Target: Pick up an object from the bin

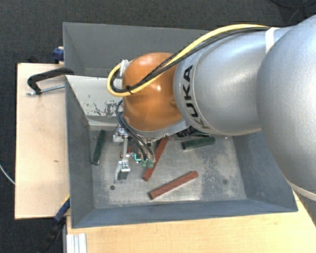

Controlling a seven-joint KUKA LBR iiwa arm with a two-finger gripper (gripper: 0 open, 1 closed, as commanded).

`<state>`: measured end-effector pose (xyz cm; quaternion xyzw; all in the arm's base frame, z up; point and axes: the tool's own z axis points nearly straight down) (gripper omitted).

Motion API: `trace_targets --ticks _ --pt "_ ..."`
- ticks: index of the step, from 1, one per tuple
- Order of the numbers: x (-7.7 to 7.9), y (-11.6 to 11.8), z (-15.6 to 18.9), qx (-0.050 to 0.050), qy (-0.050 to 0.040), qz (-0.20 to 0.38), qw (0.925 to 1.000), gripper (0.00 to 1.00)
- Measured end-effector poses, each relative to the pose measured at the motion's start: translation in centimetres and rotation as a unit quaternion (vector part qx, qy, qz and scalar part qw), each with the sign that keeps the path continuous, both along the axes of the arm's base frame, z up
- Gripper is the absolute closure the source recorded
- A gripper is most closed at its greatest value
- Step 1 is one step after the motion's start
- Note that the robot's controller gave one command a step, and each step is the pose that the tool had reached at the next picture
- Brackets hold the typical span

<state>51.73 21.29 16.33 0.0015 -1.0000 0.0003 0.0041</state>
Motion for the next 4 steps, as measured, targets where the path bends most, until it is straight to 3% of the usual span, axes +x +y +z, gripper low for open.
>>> trace_targets --ticks 1,2,3,4 --pt "0.2 -0.1 0.4 0.001 -0.0040 -0.001 1.0000 0.00" --pt "3.0 -4.0 3.1 0.002 -0.0059 -0.018 0.9998 0.00" --pt "2.7 -5.8 -0.2 0.002 -0.0094 0.017 0.9998 0.00" --pt "5.0 -6.3 -6.2 0.001 -0.0070 0.052 0.9986 0.00"
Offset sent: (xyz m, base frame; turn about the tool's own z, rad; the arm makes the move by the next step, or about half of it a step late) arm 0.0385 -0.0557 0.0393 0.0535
